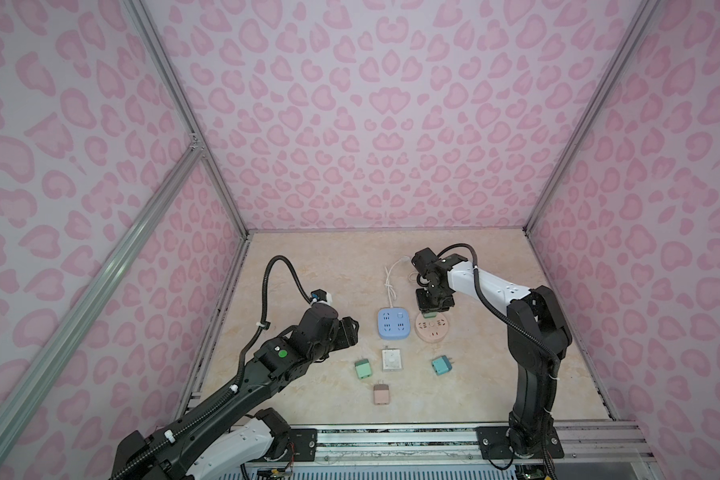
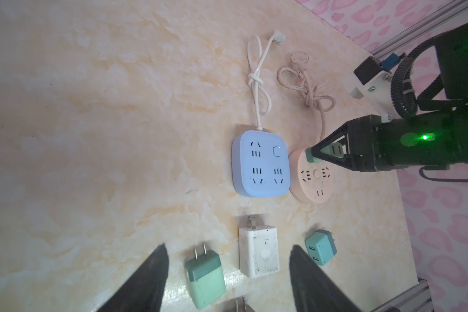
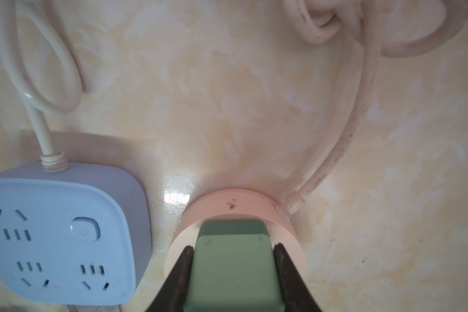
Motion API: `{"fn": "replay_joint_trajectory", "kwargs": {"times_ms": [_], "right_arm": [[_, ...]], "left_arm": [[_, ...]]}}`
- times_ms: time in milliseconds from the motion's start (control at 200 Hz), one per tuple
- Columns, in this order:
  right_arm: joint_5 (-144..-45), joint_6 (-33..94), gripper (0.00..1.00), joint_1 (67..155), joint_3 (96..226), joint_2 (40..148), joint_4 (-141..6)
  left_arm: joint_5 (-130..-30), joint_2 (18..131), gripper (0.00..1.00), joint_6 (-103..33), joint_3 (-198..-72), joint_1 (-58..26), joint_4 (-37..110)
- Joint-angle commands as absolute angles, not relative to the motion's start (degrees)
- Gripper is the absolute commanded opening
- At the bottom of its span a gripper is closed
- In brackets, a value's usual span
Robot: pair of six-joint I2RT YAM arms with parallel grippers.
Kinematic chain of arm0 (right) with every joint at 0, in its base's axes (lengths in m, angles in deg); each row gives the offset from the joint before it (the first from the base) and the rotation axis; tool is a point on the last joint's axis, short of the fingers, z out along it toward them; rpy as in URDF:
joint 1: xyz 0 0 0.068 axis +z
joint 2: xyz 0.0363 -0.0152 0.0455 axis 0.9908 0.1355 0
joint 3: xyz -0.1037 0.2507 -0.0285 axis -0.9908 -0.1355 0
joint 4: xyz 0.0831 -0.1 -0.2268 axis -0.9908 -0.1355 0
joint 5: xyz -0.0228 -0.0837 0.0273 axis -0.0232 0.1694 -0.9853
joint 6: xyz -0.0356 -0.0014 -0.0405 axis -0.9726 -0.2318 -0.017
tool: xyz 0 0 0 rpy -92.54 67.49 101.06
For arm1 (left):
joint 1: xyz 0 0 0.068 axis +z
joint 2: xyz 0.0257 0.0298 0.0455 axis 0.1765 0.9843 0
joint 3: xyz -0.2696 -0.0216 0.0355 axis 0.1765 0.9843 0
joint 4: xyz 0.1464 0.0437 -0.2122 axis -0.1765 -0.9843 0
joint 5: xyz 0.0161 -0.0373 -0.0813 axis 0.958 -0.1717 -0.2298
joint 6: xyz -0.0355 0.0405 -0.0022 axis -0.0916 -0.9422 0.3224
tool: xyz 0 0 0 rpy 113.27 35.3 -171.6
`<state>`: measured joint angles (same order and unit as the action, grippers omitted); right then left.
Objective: Insert the plug
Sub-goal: 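Lower the adapter prongs into the pink strip's socket with the right gripper, then open the right gripper and lift it off the seated green adapter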
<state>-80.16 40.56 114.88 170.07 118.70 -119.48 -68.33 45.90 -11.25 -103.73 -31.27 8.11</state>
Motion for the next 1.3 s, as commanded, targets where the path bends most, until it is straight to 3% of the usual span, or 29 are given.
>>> {"fn": "replay_joint_trajectory", "kwargs": {"times_ms": [0, 470, 545, 800, 985, 1300], "right_arm": [[-76.9, 44.5, 0.00, 114.6, 169.0, 119.5, -121.4], [-77.8, 43.9, 0.00, 113.5, 169.2, 118.1, -119.3], [-78.0, 43.9, 0.08, 113.5, 169.0, 117.9, -119.0], [-77.2, 44.4, 0.47, 113.7, 167.7, 114.6, -117.1], [-77.6, 43.5, 0.66, 113.8, 168.0, 113.6, -117.5], [-73.6, 41.3, 0.65, 115.6, 166.3, 107.1, -120.4]], "left_arm": [[-66.8, 45.0, 0.73, -10.9, -103.1, -31.3, 8.2], [-66.5, 45.7, 0.73, -11.6, -103.7, -31.3, 8.0], [-66.8, 46.3, 0.73, -11.8, -104.0, -31.3, 8.1], [-67.1, 47.0, 0.73, -11.7, -103.8, -31.3, 8.8], [-66.4, 46.3, 0.73, -11.9, -103.6, -31.3, 8.3], [-64.7, 44.6, 0.73, -12.1, -103.5, -31.3, 6.4]]}}
